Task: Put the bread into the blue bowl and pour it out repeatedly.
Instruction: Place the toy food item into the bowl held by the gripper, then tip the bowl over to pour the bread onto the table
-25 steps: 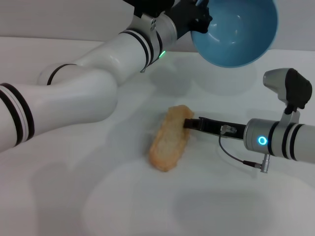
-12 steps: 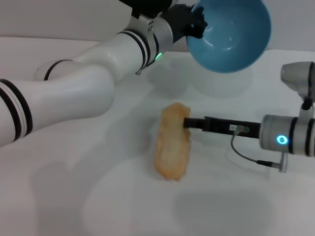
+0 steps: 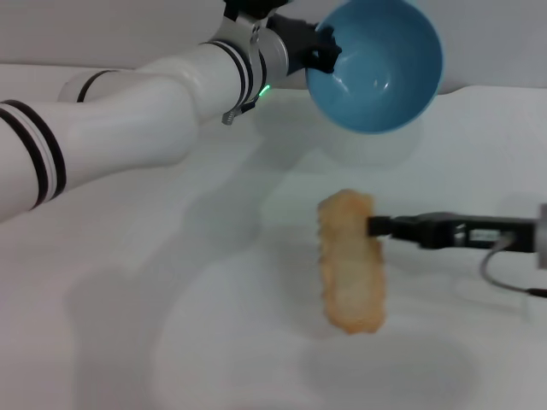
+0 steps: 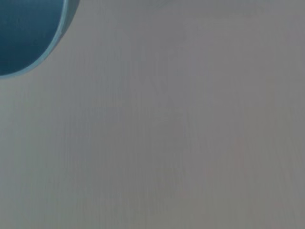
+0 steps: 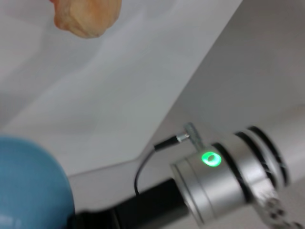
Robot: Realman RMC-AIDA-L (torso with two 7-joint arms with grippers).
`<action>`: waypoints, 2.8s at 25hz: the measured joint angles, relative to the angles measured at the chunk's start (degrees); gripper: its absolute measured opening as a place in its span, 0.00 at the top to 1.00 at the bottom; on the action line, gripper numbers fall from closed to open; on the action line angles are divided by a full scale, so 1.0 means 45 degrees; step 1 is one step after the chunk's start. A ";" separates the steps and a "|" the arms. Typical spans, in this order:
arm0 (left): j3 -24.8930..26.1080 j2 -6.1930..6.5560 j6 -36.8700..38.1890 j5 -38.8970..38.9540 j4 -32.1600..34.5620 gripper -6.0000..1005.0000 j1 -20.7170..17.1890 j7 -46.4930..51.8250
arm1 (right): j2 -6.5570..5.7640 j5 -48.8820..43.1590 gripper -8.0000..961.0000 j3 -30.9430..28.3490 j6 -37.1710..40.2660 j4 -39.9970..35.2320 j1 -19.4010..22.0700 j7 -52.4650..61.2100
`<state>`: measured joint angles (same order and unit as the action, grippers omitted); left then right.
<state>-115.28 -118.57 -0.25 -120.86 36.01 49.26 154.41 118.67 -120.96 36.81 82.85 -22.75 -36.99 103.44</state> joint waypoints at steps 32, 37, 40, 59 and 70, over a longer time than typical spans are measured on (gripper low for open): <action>-0.1678 -0.0062 0.2933 0.0021 0.1598 1.00 -0.0392 0.0833 | -0.0024 0.2499 0.94 -0.1128 -0.0606 -0.3048 0.0811 -0.0454; -0.1685 -0.0048 0.2941 0.0022 0.1626 1.00 -0.0439 0.0853 | -0.0080 0.2442 0.92 -0.0742 -0.1407 -0.2598 0.0912 -0.0435; -0.1686 -0.0055 0.2947 0.0021 0.1655 1.00 -0.0436 0.0840 | -0.0079 0.2442 0.91 -0.0726 -0.1495 -0.2562 0.0989 -0.0435; -0.1659 -0.0076 0.2430 0.0020 0.1194 1.00 -0.0368 0.0787 | -0.0233 0.4057 0.60 -0.0907 -0.1057 -0.3744 0.2076 -0.0616; -0.1918 -0.0093 0.0751 -0.0089 0.0911 1.00 0.0220 -0.0246 | -0.0150 0.5172 0.55 -0.3797 -0.1437 -0.4068 0.3888 -0.3209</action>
<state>-123.91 -118.98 3.13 -121.26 40.10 50.25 153.31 118.00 -97.68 19.72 76.38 -41.06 -19.49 89.00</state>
